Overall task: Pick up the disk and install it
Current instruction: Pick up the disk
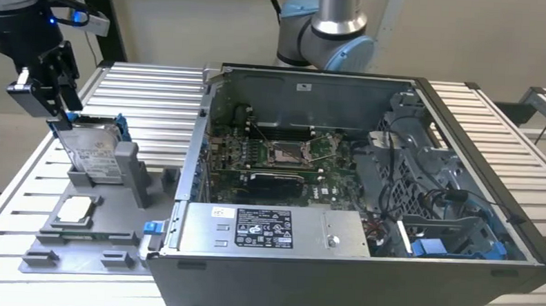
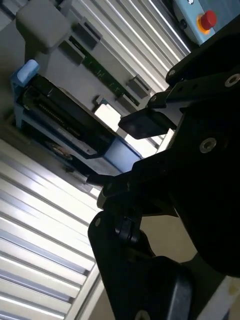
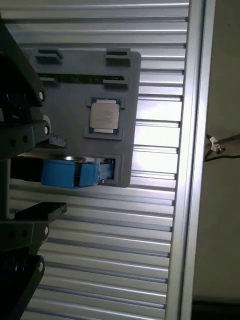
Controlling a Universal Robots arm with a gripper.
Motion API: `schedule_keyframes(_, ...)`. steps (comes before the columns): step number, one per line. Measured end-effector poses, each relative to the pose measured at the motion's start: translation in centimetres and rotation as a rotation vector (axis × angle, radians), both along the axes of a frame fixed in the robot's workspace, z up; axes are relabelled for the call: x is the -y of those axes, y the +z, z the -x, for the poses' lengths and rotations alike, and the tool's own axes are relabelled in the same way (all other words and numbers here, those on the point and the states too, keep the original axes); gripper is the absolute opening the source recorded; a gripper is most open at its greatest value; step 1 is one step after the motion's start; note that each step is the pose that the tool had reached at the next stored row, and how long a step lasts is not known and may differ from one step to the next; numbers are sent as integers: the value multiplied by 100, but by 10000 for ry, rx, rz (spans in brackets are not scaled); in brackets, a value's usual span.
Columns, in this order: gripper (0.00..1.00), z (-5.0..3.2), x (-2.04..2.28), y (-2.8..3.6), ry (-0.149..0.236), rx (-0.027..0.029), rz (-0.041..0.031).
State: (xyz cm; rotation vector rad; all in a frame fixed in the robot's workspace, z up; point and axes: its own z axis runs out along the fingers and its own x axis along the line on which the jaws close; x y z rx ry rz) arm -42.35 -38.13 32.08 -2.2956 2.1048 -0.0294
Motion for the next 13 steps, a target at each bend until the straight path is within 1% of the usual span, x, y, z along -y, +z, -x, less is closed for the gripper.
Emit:
schedule_keyframes(2,100,10,0,-34,209,1,-10)
schedule_keyframes(4,100,15,0,-53,292,1,-97)
schedule_keyframes(5,100,16,-1,-61,302,2,-128)
schedule_keyframes(7,100,17,-1,-80,314,4,-170)
schedule_keyframes(9,100,17,0,-88,315,-9,-223)
schedule_keyframes(10,100,17,0,-90,316,-12,-276)
schedule_keyframes(13,100,19,0,-93,311,-13,-543)
